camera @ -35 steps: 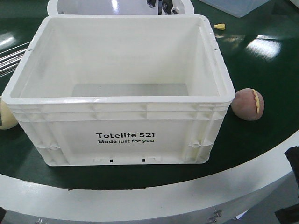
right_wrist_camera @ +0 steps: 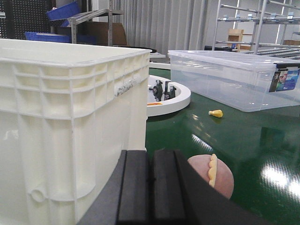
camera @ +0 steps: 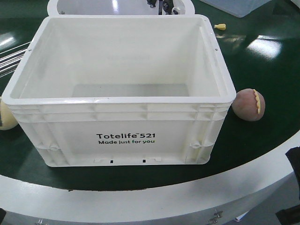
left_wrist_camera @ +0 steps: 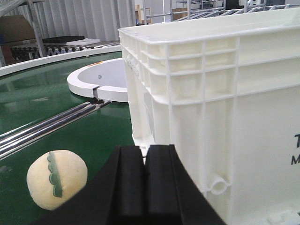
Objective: Place moving items into box and shelve
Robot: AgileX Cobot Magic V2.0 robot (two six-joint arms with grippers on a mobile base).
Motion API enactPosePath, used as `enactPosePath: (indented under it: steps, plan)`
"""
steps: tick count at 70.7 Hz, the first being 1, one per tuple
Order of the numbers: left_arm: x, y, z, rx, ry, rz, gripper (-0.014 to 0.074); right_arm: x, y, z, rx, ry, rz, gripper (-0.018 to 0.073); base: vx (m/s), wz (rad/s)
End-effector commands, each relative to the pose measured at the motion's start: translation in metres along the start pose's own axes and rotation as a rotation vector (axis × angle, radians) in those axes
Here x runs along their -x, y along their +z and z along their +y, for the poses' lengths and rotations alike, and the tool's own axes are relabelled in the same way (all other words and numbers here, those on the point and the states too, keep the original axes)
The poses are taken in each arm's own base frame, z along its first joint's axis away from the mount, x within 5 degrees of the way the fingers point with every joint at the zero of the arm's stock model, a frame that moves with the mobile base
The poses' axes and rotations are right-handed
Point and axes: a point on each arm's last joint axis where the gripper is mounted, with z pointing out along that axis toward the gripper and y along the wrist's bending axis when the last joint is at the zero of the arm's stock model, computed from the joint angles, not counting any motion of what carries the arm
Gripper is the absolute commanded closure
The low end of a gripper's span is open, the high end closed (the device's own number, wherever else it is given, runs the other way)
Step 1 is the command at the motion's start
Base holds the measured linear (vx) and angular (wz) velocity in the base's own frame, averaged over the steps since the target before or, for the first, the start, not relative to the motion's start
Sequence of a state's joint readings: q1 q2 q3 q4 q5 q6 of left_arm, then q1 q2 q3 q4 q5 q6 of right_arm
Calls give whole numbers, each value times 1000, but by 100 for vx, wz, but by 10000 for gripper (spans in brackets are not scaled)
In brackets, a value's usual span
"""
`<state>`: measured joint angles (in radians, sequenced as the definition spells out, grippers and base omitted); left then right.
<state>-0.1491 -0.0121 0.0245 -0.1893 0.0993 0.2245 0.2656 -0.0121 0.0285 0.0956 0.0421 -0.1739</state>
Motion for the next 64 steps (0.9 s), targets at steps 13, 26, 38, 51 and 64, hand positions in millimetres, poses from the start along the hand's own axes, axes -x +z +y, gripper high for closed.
enactPosePath:
  steps: [13, 26, 38, 51, 64]
  plan:
    - [3, -1, 1, 13, -7, -87, 623, 6, -1, -1, -17, -10, -82, 575, 0, 0]
    - [3, -1, 1, 13, -7, -87, 623, 6, -1, -1, -17, -10, -82, 575, 0, 0]
    - [9, -1, 3, 28, -6, -149, 623, 6, -1, -1, -17, -10, -82, 575, 0, 0]
    - [18, -3, 4, 47, -12, -238, 623, 7, -1, -1, -18, -13, -85, 575, 0, 0]
    - [39, -7, 2, 16, -6, -183, 623, 23, -3, -2, -16, -11, -103, 575, 0, 0]
